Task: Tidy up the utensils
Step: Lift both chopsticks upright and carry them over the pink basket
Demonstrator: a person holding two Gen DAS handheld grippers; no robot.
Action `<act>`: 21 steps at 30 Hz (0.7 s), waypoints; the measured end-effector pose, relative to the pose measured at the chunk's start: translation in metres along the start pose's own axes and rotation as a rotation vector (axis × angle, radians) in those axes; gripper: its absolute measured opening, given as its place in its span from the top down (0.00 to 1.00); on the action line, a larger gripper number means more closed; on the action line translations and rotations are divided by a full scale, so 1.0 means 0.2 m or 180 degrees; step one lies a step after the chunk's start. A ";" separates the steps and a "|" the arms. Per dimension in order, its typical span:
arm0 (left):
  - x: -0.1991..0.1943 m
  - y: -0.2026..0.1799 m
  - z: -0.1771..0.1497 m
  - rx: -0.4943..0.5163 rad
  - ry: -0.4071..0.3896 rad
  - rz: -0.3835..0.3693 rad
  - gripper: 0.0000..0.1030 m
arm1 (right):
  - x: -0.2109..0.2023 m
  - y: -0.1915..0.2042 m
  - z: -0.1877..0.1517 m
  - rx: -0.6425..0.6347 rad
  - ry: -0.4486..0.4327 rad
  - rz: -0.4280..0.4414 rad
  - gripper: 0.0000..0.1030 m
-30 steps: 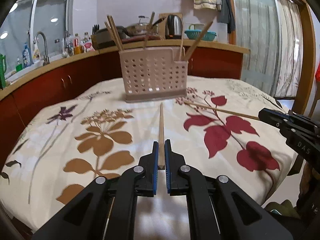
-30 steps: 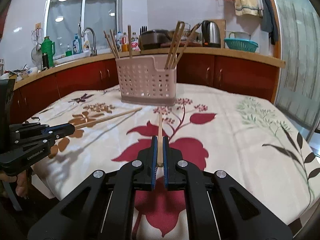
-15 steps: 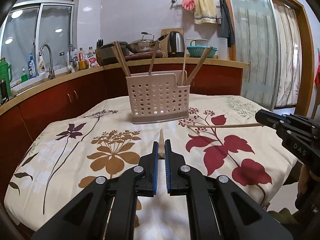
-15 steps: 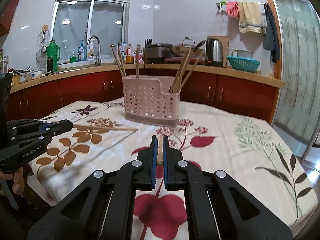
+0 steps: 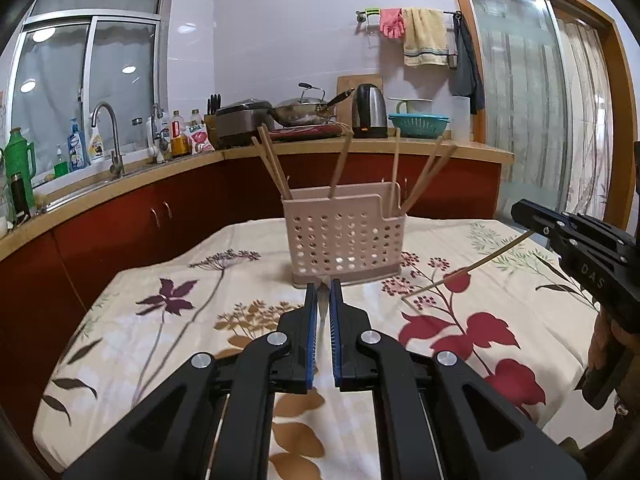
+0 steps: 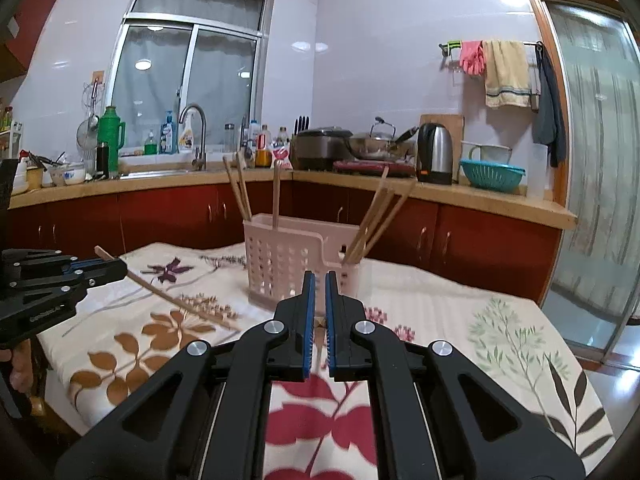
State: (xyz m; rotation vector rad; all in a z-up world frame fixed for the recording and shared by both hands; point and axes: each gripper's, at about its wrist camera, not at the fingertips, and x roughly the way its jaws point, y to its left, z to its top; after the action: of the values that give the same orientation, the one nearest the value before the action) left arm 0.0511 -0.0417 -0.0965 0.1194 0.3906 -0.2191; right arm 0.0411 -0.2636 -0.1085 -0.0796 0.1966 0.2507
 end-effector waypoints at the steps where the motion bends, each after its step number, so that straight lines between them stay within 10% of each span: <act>1: 0.00 0.01 0.01 0.0002 0.0003 0.0004 0.93 | 0.02 0.00 0.02 -0.0001 -0.0018 0.0001 0.95; 21: 0.22 0.05 0.26 0.0182 -0.0088 0.0023 0.93 | 0.35 -0.02 0.19 -0.0003 -0.0104 0.0063 0.95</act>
State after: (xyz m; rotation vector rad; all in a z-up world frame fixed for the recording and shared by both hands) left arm 0.1124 -0.0476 -0.0656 0.1738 0.3563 -0.2246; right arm 0.1158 -0.2478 -0.0855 -0.0746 0.1650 0.2718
